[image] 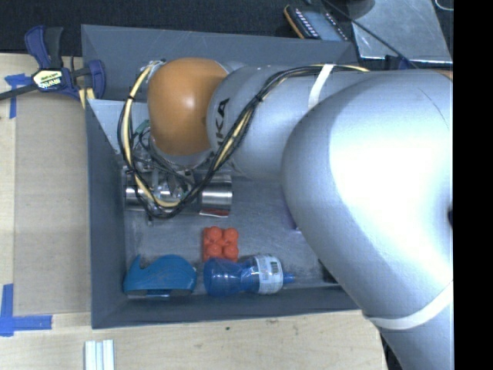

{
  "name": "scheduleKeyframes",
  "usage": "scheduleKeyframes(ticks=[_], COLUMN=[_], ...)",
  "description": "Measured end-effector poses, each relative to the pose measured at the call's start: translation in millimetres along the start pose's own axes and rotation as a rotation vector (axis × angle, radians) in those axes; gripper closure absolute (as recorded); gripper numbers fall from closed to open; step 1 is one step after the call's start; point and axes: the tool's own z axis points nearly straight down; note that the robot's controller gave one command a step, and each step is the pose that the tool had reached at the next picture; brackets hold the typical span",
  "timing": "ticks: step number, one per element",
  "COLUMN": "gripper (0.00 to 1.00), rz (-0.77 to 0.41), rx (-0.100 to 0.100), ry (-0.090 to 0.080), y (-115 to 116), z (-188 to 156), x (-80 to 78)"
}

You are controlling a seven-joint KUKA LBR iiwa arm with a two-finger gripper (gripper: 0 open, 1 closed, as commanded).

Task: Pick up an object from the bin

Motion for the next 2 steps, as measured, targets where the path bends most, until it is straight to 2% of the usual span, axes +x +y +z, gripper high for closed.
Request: scheduleKeyframes(ticks=[1, 2], gripper=[1.00, 1.00], rz=[-0.198, -0.197], rx=[-0.006, -0.006], ry=[0.011, 0.010], y=[0.8, 0.8], z=[-0.6, -0.6], x=[-1.7, -1.7])
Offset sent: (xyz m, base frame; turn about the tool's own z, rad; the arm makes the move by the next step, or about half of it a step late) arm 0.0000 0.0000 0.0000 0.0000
